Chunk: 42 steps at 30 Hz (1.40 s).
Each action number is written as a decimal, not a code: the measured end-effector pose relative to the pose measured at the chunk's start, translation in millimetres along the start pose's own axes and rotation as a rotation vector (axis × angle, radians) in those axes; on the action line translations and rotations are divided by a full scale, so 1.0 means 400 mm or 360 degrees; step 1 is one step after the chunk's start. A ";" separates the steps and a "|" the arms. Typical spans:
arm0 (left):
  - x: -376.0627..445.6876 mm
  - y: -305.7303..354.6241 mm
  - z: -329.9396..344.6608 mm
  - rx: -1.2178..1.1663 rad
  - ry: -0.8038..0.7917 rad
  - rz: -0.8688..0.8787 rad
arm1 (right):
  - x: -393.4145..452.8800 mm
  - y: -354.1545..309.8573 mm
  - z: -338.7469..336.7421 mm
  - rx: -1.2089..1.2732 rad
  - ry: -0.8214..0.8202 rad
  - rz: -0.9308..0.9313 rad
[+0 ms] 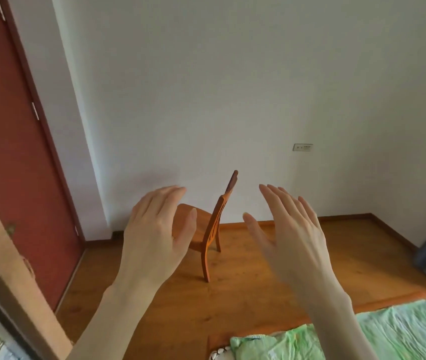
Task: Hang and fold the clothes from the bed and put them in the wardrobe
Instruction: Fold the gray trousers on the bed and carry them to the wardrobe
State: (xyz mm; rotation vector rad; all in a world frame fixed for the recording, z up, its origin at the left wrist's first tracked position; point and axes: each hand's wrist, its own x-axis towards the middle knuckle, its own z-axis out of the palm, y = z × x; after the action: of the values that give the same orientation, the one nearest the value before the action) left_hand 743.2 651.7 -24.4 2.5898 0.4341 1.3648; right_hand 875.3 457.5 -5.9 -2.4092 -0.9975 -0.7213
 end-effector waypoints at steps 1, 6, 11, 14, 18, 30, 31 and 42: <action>0.022 -0.011 0.028 -0.0027 -0.0026 -0.0001 | 0.020 0.012 0.013 -0.0010 0.0004 0.0028; 0.128 -0.070 0.172 -0.0097 -0.0109 0.0085 | 0.125 0.070 0.110 -0.0066 0.0019 0.0137; 0.247 -0.122 0.334 -0.0195 -0.0161 0.0206 | 0.241 0.146 0.230 -0.0051 0.0049 0.0220; 0.326 -0.143 0.431 -0.0189 -0.0235 0.0256 | 0.319 0.200 0.289 -0.0042 0.0052 0.0291; 0.432 -0.181 0.556 -0.0171 -0.0246 0.0326 | 0.427 0.266 0.357 -0.0054 0.0052 0.0364; 0.696 -0.355 0.940 -0.0340 -0.0276 0.0469 | 0.700 0.375 0.543 -0.0278 0.0012 0.0590; 0.723 -0.363 0.977 -0.0377 -0.0289 0.0491 | 0.720 0.384 0.559 -0.0316 0.0028 0.0615; 0.967 -0.392 1.314 -0.0850 -0.0340 0.0752 | 0.865 0.473 0.677 -0.0684 0.0235 0.1042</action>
State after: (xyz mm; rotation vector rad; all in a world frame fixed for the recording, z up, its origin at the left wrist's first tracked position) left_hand 1358.2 917.3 -66.3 2.4036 -0.5375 1.0946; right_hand 1304.9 665.2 -39.7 -2.7445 0.0445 -0.8994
